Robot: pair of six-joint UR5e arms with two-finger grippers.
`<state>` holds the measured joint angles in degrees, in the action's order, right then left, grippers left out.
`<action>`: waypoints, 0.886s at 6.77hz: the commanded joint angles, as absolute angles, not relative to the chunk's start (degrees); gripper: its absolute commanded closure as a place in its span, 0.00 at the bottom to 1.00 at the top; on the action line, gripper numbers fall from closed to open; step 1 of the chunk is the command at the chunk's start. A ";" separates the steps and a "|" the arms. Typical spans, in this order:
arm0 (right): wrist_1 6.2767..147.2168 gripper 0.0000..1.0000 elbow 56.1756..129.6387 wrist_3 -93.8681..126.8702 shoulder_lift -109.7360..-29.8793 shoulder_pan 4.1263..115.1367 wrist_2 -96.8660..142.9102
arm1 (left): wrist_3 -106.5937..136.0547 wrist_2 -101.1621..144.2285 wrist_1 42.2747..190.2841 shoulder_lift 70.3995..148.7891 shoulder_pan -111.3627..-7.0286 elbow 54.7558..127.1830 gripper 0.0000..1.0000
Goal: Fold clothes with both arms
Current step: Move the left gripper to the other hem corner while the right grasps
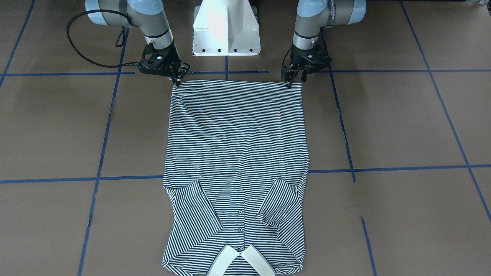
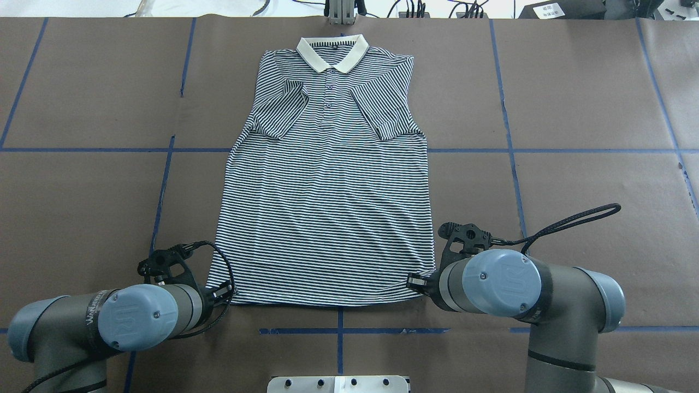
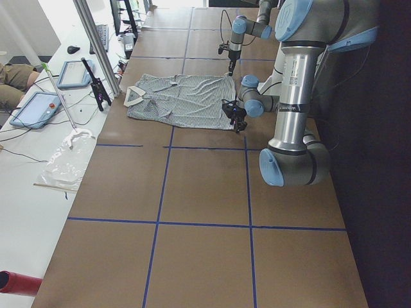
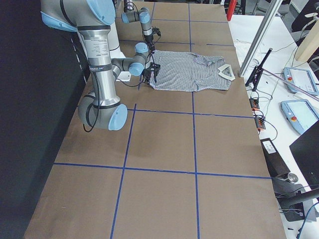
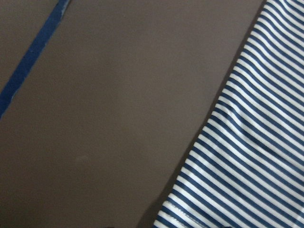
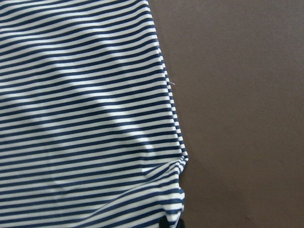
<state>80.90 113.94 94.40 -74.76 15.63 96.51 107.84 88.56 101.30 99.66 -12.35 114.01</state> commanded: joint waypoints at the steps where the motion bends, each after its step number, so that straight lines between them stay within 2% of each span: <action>1: 80.86 1.00 113.91 94.39 -74.79 15.64 96.50 | 107.75 88.59 101.16 99.67 -12.65 114.26 0.80; 4: 80.86 1.00 113.82 94.39 -74.79 15.64 96.42 | 107.67 88.59 99.76 99.76 -12.92 114.43 0.80; 5: 80.95 1.00 113.82 94.39 -74.79 15.64 96.42 | 107.67 88.59 99.76 99.84 -12.92 114.43 0.85; 6: 80.86 1.00 113.91 94.39 -74.79 15.64 96.59 | 107.58 88.59 99.76 99.84 -13.01 115.13 1.00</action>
<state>80.91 113.84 94.39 -74.79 15.64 96.47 107.64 88.60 99.73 99.77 -12.94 114.57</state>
